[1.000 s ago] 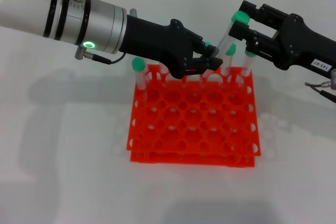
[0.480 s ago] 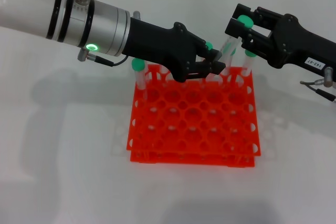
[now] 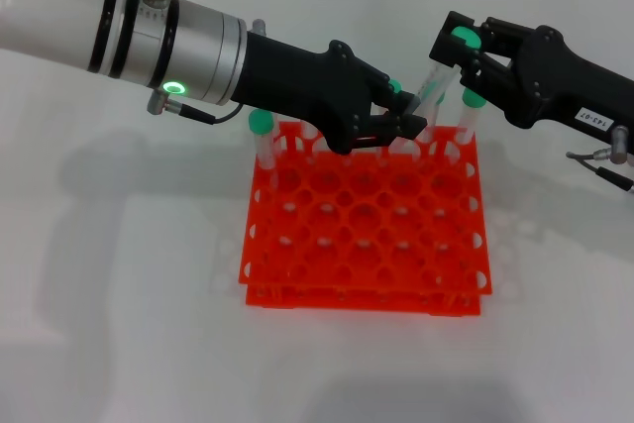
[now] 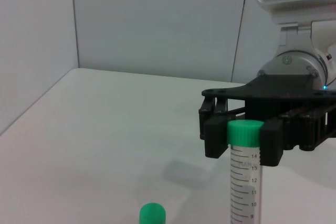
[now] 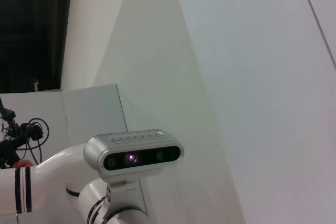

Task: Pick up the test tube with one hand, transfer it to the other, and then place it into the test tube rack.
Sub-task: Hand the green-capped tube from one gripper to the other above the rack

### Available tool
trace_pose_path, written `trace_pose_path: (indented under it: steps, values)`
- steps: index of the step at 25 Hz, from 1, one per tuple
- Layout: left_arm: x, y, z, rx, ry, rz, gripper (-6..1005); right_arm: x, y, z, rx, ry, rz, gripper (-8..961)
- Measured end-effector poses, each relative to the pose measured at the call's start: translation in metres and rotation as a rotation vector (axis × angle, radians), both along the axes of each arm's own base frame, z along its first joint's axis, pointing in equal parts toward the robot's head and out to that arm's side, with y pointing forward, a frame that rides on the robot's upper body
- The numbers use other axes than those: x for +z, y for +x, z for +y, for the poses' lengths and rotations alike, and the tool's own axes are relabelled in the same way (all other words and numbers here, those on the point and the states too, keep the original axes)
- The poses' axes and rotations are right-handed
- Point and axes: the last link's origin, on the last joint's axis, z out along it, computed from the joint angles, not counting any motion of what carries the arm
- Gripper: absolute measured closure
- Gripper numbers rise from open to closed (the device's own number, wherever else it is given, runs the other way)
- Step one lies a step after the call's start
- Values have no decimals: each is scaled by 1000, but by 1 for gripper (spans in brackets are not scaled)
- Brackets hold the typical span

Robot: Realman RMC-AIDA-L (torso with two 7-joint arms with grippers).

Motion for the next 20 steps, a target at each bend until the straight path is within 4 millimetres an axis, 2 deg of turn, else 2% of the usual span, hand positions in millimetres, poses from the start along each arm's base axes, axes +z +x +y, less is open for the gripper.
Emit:
trace_pose_path:
  steps: [3, 20]
  values:
    - [0, 0, 0, 0, 0, -3, 773, 0, 0, 0, 1, 1, 0, 695]
    - [3, 7, 7, 115, -6, -18, 700, 2, 2, 4, -19, 17, -13, 695]
